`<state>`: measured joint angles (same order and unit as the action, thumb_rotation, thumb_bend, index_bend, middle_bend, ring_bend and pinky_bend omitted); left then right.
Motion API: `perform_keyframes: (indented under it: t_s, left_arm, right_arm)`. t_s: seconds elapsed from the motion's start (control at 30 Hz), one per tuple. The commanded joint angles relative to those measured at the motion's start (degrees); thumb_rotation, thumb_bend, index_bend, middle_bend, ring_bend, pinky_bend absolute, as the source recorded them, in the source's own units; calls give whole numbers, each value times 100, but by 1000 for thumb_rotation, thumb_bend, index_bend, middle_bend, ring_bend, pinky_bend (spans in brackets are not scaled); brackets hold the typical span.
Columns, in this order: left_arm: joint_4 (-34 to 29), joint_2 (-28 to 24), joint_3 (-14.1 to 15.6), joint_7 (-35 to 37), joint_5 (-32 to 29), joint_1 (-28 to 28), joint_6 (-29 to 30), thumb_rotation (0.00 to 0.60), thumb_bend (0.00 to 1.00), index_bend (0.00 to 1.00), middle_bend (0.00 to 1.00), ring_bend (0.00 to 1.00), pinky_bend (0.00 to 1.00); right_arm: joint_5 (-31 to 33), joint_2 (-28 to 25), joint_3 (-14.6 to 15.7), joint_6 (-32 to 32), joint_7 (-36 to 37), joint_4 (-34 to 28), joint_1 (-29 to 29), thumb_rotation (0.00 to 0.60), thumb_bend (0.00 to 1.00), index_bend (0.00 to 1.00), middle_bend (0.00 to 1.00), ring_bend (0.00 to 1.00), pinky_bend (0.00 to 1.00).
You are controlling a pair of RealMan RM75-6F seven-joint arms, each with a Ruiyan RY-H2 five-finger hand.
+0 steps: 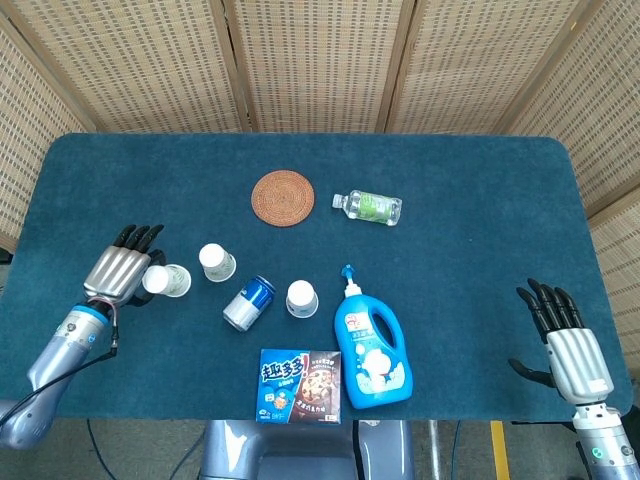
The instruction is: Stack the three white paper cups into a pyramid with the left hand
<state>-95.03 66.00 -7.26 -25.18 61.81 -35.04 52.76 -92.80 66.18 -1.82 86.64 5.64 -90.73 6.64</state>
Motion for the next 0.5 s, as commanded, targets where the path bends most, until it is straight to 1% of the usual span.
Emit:
perform_keyframes:
  t_s: [0.03, 0.37, 0.5]
  left_arm:
    - [250, 180, -43, -152, -335, -152, -121, 600, 287, 391, 0, 0, 0]
    - [966, 779, -125, -270, -1049, -462, -259, 600, 288, 391, 0, 0, 0]
    - [1165, 943, -166, -293, -1274, -584, -319, 600, 288, 389, 0, 0, 0]
  right_arm:
    - [7, -2, -2, -5, 22, 11, 2, 600, 110, 24, 0, 0, 0]
    - [51, -5, -11, -57, 104, 46, 21, 600, 110, 26, 0, 0, 0]
    - [107, -3, -26, -115, 139, 68, 41, 600, 111, 26, 0, 0, 0]
